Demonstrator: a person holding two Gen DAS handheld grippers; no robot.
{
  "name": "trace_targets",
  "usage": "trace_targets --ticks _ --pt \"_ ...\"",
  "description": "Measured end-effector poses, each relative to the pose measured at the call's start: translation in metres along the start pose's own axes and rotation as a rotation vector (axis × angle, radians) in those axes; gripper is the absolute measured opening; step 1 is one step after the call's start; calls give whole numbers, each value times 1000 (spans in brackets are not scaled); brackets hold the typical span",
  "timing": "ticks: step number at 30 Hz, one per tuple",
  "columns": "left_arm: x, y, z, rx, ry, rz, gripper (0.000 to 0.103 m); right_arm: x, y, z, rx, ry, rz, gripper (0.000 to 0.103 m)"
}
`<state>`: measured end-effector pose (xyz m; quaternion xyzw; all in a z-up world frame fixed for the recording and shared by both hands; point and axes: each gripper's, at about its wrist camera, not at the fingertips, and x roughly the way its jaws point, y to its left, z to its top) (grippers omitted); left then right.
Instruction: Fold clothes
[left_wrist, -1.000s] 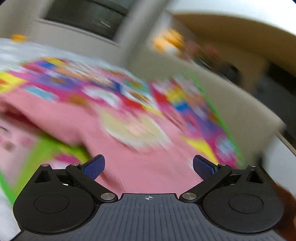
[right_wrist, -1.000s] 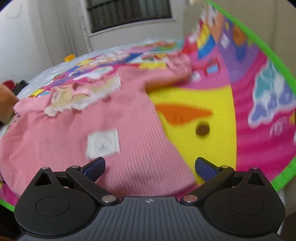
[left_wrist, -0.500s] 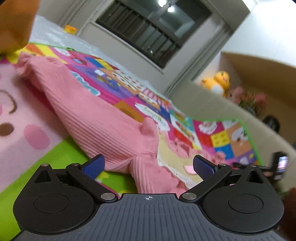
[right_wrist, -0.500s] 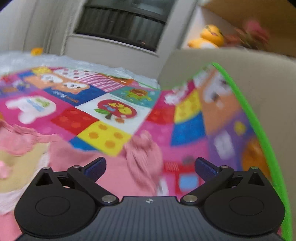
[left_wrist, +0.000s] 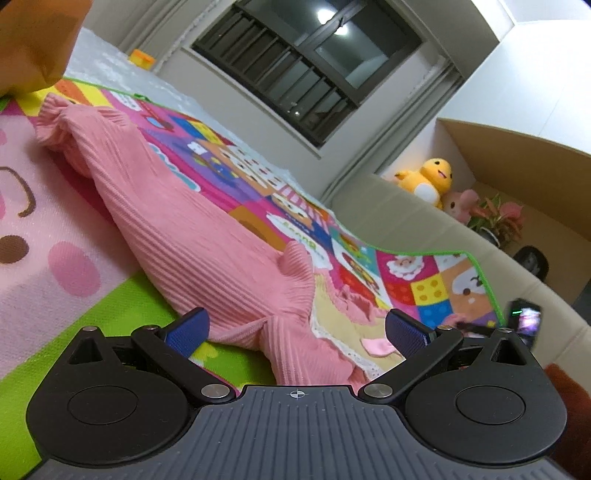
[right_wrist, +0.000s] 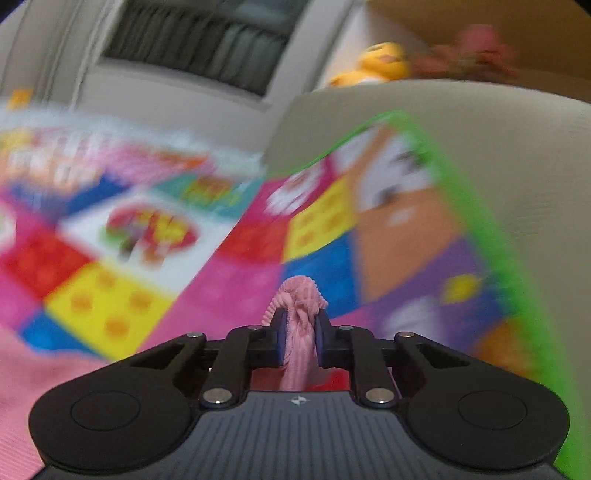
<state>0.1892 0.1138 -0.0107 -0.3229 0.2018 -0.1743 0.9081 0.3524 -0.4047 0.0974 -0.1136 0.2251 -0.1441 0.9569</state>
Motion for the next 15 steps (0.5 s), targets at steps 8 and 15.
trace_targets --ticks 8,15 --pt "1 3 1 -15 -7 -14 103 -137 37 60 6 -236 376 14" --pt "2 4 2 -22 -6 -18 103 -167 152 58 -132 -207 689 19"
